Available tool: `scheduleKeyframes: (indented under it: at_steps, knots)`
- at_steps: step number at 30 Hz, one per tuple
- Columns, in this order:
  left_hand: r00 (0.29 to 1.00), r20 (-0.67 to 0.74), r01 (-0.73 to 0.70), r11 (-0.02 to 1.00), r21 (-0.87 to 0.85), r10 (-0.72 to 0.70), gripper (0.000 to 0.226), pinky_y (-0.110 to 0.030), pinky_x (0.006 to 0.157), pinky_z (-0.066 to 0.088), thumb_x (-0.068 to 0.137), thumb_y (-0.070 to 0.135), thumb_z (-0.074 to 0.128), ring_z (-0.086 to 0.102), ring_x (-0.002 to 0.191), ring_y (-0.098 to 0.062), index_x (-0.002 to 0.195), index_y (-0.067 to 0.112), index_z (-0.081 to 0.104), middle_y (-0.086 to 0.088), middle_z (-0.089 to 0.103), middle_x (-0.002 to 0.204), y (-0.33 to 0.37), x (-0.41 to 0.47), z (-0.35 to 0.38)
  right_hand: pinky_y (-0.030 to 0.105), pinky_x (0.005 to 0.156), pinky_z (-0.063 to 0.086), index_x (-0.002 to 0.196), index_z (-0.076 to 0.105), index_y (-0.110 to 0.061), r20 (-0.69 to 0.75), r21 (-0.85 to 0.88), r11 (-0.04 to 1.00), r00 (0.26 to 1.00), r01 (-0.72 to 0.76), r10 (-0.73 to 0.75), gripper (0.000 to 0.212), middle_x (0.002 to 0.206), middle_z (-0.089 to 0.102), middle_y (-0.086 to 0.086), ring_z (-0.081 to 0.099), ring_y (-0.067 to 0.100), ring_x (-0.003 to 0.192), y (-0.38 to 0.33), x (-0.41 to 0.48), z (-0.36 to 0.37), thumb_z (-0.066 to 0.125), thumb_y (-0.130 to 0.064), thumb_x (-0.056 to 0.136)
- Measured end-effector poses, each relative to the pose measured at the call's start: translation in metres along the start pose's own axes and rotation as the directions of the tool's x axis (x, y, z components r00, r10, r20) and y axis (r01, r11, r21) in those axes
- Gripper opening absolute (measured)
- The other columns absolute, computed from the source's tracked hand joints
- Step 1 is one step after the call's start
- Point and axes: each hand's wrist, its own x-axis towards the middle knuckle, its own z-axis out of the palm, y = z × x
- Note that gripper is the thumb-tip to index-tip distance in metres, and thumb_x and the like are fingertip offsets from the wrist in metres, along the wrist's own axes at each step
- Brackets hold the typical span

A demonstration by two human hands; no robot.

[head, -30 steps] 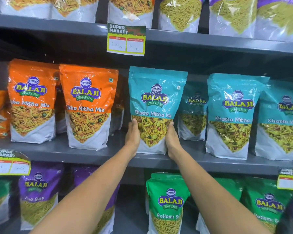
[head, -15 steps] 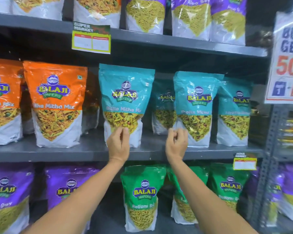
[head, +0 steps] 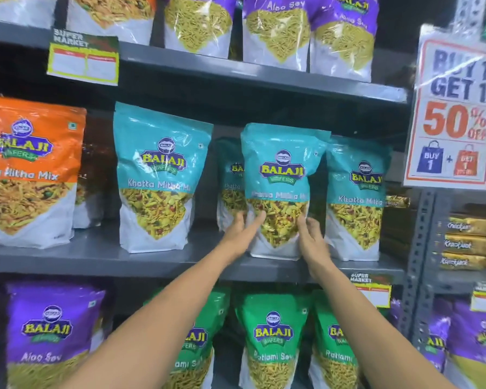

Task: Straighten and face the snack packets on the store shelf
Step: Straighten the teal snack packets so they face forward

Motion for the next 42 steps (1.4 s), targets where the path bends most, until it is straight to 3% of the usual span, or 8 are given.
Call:
scheduleKeyframes:
  at_steps: [4, 7, 10, 24, 30, 32, 36, 42]
  knots:
    - [0.998, -0.059, 0.014, 0.997, -0.082, -0.019, 0.103, -0.045, 0.117, 0.02, 0.072, 0.075, 0.048, 0.025, 0.144, -0.026, 0.151, 0.021, 0.009, -0.005, 0.021, 0.16, -0.007, 0.009, -0.006, 0.037, 0.081, 0.042, 0.111, 0.044, -0.01, 0.103, -0.078, 0.991, 0.989, 0.11, -0.102, 0.057, 0.115, 0.059, 0.023, 0.056, 0.032, 0.108, -0.002, -0.002, 0.004, 0.036, -0.062, 0.09]
    - [0.998, -0.063, -0.014, 0.986, -0.169, 0.003, 0.102, -0.04, 0.113, 0.023, 0.074, 0.067, 0.056, 0.031, 0.14, -0.024, 0.15, 0.015, 0.012, -0.007, 0.027, 0.157, -0.008, 0.009, -0.01, 0.019, 0.073, 0.039, 0.099, 0.049, -0.024, 0.188, -0.009, 0.994, 0.976, 0.111, -0.107, 0.038, 0.103, 0.063, -0.002, 0.057, 0.019, 0.104, -0.003, 0.001, 0.005, 0.04, -0.06, 0.09]
    - [1.0, -0.031, -0.008, 0.985, -0.172, 0.002, 0.115, -0.037, 0.113, 0.025, 0.063, 0.064, 0.068, 0.033, 0.136, -0.016, 0.15, 0.016, 0.01, -0.004, 0.028, 0.156, -0.01, 0.007, -0.009, 0.033, 0.09, 0.045, 0.096, 0.05, -0.032, 0.225, 0.069, 0.996, 0.972, 0.055, -0.07, 0.03, 0.102, 0.059, -0.011, 0.055, 0.015, 0.106, -0.002, 0.008, 0.001, 0.047, -0.06, 0.087]
    - [0.995, -0.101, 0.0, 0.998, 0.055, 0.006, 0.142, -0.043, 0.111, 0.036, 0.026, 0.068, 0.081, 0.043, 0.133, -0.025, 0.145, 0.019, 0.019, -0.006, 0.04, 0.149, -0.012, 0.003, -0.006, 0.035, 0.078, 0.054, 0.078, 0.062, -0.019, -0.099, 0.214, 0.967, 0.988, 0.14, -0.121, 0.017, 0.098, 0.068, 0.006, 0.061, 0.021, 0.092, -0.126, 0.091, -0.029, 0.057, -0.028, 0.091]
    - [0.993, -0.121, 0.006, 1.0, -0.019, -0.008, 0.139, -0.039, 0.107, 0.039, 0.024, 0.069, 0.081, 0.049, 0.123, -0.022, 0.141, 0.019, 0.025, -0.005, 0.048, 0.14, -0.01, 0.001, -0.008, 0.02, 0.066, 0.047, 0.073, 0.059, -0.024, -0.21, 0.236, 0.938, 0.956, 0.255, -0.207, 0.018, 0.08, 0.062, -0.008, 0.056, 0.013, 0.081, -0.124, 0.09, -0.023, 0.059, -0.033, 0.089]
    - [0.986, -0.166, -0.017, 0.985, -0.171, -0.012, 0.12, -0.045, 0.108, 0.038, 0.039, 0.068, 0.078, 0.047, 0.127, -0.025, 0.138, 0.019, 0.033, -0.004, 0.048, 0.14, -0.006, 0.001, -0.012, 0.031, 0.082, 0.051, 0.087, 0.058, -0.025, -0.087, 0.283, 0.946, 0.987, 0.156, -0.136, 0.03, 0.094, 0.063, -0.004, 0.058, 0.016, 0.091, -0.109, 0.077, -0.024, 0.059, -0.055, 0.081]
    - [0.925, -0.379, -0.183, 0.907, -0.38, 0.028, 0.039, -0.041, 0.105, 0.039, 0.089, 0.048, 0.051, 0.053, 0.119, -0.021, 0.119, 0.023, 0.053, -0.004, 0.057, 0.133, 0.023, 0.02, -0.034, 0.037, 0.097, 0.04, 0.134, 0.039, -0.017, 0.142, 0.196, 0.98, 0.99, -0.012, -0.016, 0.115, 0.115, 0.048, -0.006, 0.051, 0.014, 0.105, -0.053, 0.033, -0.013, 0.059, -0.087, 0.044]
    - [0.926, -0.376, -0.157, 0.939, -0.306, 0.032, 0.025, -0.046, 0.103, 0.044, 0.095, 0.025, 0.049, 0.056, 0.117, -0.025, 0.115, 0.015, 0.06, -0.005, 0.063, 0.125, 0.074, 0.053, -0.067, 0.025, 0.086, 0.047, 0.117, 0.038, -0.024, 0.27, 0.133, 0.991, 0.962, 0.004, -0.04, 0.094, 0.119, 0.059, -0.002, 0.06, 0.011, 0.102, -0.003, 0.017, 0.013, 0.085, -0.058, 0.044]
